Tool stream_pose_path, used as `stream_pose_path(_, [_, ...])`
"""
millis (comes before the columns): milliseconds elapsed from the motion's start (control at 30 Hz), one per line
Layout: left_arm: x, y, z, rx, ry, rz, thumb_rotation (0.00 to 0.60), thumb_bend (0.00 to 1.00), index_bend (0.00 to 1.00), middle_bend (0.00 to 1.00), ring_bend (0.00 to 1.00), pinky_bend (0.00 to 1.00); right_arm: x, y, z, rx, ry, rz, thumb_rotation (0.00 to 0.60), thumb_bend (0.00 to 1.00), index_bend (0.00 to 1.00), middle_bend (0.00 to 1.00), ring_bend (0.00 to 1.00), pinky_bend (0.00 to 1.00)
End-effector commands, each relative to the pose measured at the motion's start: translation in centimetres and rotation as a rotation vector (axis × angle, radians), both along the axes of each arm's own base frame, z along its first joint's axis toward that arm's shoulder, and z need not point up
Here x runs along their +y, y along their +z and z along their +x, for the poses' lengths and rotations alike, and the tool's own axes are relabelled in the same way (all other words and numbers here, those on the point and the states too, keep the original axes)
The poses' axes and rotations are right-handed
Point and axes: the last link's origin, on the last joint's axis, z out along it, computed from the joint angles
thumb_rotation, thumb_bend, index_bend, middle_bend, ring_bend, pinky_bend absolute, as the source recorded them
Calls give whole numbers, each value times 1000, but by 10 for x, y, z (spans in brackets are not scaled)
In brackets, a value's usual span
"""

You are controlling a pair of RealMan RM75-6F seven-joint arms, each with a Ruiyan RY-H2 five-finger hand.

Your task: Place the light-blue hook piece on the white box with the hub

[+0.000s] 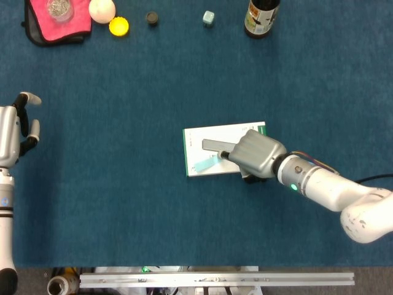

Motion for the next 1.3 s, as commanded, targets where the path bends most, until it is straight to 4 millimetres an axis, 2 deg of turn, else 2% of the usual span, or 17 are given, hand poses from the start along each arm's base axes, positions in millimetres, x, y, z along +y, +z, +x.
stream_pose_path(33, [0, 0, 0, 1, 1, 0, 600, 419, 363, 754, 787, 863, 0, -1, -1, 6, 1, 3, 350, 1000, 189, 1000, 1000, 1000])
stream_pose_path(900, [0, -1, 0, 2, 4, -3, 600, 419, 363, 754, 786, 863, 4, 9, -2, -18, -3, -12, 350, 1000, 189, 1000, 1000, 1000])
stream_pose_path(1300, [0, -1, 0, 0, 9, -2, 600, 419, 363, 754, 786, 863, 5, 5, -5, 2, -6, 2, 350, 1000, 189, 1000, 1000, 1000])
